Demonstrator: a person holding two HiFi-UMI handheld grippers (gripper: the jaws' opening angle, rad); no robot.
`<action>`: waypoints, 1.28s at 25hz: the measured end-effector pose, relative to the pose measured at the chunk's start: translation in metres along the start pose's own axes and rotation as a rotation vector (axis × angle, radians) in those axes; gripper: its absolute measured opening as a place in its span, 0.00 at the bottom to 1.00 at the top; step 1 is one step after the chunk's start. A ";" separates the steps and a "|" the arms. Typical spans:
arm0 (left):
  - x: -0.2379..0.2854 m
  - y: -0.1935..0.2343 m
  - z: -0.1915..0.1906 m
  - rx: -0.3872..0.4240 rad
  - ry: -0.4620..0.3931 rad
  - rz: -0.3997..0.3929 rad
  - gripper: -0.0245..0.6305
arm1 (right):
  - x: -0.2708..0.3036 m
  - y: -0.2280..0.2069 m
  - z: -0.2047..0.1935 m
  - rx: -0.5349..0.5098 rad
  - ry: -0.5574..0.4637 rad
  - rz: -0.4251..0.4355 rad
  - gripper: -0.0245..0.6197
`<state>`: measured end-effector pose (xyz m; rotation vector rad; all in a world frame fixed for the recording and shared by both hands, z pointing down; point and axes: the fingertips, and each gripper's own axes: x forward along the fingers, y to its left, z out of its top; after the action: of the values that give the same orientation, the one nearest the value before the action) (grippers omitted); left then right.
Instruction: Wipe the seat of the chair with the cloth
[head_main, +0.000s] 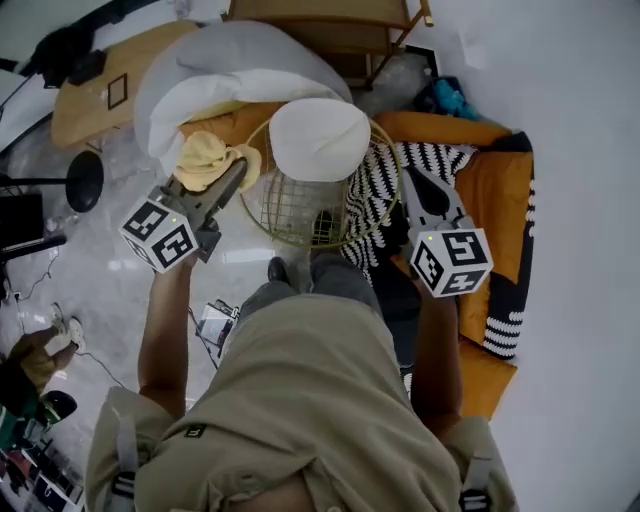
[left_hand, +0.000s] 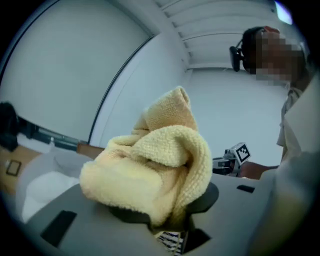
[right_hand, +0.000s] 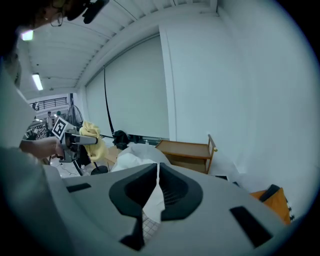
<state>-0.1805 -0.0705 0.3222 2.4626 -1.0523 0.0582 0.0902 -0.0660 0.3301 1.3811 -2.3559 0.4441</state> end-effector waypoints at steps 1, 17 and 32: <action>-0.012 -0.004 0.014 0.055 -0.013 0.022 0.29 | -0.005 0.007 0.009 -0.013 -0.018 0.008 0.08; -0.139 -0.051 0.096 0.679 -0.073 0.252 0.29 | -0.084 0.090 0.098 -0.240 -0.206 0.016 0.07; -0.161 -0.066 0.077 0.645 -0.062 0.211 0.29 | -0.105 0.114 0.092 -0.240 -0.204 0.009 0.07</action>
<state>-0.2597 0.0451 0.1931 2.9063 -1.5025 0.4549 0.0225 0.0267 0.1904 1.3584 -2.4790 0.0195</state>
